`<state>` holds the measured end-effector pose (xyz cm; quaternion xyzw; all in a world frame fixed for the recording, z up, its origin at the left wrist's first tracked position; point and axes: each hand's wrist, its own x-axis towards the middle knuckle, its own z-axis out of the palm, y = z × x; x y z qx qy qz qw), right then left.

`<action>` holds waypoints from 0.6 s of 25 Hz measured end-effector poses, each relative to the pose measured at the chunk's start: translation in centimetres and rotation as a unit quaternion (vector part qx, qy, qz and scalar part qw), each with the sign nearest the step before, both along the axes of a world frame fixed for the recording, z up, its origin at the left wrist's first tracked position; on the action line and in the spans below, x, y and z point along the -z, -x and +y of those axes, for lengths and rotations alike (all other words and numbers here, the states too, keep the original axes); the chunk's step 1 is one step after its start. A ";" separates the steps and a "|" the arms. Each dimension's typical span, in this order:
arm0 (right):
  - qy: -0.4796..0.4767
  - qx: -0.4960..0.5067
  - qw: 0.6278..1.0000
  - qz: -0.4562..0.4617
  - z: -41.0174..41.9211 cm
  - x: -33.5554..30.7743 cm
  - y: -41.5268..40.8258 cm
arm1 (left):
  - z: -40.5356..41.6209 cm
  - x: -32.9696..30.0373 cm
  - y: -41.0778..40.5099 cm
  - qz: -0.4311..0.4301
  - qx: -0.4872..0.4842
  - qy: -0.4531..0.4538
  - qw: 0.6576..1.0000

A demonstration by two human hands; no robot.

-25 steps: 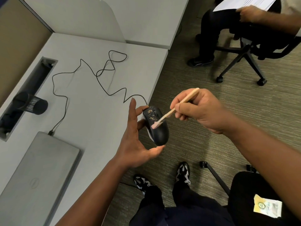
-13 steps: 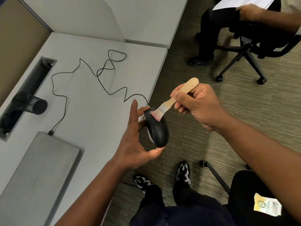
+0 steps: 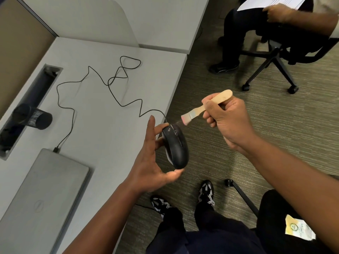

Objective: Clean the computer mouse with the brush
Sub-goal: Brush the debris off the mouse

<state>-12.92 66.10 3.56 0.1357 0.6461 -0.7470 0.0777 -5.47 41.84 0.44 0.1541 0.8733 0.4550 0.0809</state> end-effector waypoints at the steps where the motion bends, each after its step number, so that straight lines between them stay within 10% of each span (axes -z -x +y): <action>1: 0.029 -0.007 1.000 -0.008 0.2 -0.2 0.0 | -0.1 0.0 0.0 -0.004 -0.002 -0.001 1.000; 15: -0.040 -0.212 0.968 0.128 -0.1 -1.5 0.1 | 0.3 -0.4 -0.4 -0.050 0.014 -0.008 0.999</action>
